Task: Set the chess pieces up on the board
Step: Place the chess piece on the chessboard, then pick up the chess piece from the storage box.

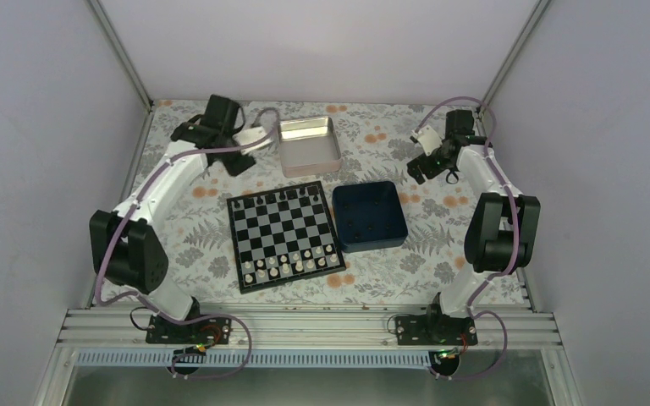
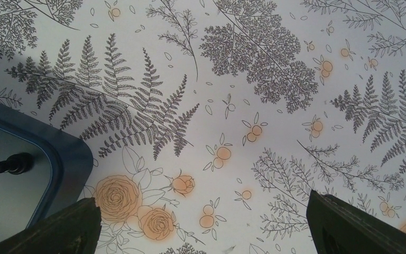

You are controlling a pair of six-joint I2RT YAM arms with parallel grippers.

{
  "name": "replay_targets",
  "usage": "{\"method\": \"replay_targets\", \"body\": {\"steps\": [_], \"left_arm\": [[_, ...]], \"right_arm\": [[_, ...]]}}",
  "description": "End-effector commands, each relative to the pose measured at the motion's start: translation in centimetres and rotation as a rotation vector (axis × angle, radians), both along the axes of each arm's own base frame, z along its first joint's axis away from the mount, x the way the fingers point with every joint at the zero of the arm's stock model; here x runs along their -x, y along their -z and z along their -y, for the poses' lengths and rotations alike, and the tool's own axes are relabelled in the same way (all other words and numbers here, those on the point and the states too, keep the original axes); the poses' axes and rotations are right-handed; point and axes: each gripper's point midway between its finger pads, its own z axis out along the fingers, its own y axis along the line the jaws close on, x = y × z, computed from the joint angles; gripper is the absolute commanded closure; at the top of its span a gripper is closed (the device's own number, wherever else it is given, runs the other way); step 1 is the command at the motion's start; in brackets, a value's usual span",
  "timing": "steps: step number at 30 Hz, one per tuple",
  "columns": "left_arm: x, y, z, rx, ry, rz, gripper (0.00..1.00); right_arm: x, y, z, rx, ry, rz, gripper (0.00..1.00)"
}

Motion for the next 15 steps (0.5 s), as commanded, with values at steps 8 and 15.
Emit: {"method": "replay_targets", "body": {"steps": [8, 15], "left_arm": [[0.9, -6.8, 22.1, 0.130, 0.433, 0.071, 0.26], [1.4, -2.5, 31.5, 0.199, 0.567, 0.024, 0.26]], "right_arm": [[0.3, 1.2, -0.1, 0.009, -0.014, -0.021, 0.00], [0.4, 1.9, 0.2, 0.015, -0.006, -0.037, 0.00]]}}
